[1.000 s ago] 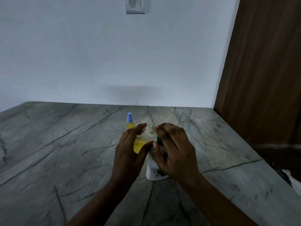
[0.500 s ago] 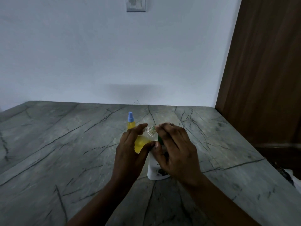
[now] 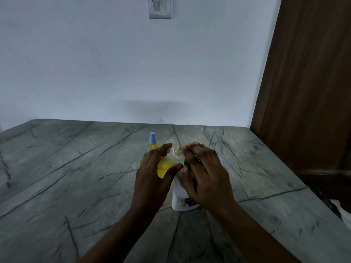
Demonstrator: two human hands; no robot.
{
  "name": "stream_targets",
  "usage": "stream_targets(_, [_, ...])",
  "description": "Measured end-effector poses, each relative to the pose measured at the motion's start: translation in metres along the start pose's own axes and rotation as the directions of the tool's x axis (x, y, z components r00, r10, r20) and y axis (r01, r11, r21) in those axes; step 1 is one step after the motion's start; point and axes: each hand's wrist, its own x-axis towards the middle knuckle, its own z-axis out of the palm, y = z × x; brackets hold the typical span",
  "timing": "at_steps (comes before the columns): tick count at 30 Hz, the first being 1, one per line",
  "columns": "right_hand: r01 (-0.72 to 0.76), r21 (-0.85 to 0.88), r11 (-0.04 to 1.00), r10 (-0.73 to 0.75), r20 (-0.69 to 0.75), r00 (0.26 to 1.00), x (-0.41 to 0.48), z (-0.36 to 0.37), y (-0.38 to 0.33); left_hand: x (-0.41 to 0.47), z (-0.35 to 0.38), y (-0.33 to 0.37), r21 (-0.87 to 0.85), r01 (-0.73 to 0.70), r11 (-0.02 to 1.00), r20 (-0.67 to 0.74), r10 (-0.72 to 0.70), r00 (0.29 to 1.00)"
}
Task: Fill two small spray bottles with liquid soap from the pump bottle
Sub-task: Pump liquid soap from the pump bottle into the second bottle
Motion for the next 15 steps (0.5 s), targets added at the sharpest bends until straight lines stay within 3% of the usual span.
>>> stream_targets(15, [-0.035,0.035,0.999,0.036,-0.03,0.999,-0.0068,0.0041,-0.0049,-0.006,0.0016,-0.0044,-0.009,0.014,1.0,0.025,-0.014,1.0])
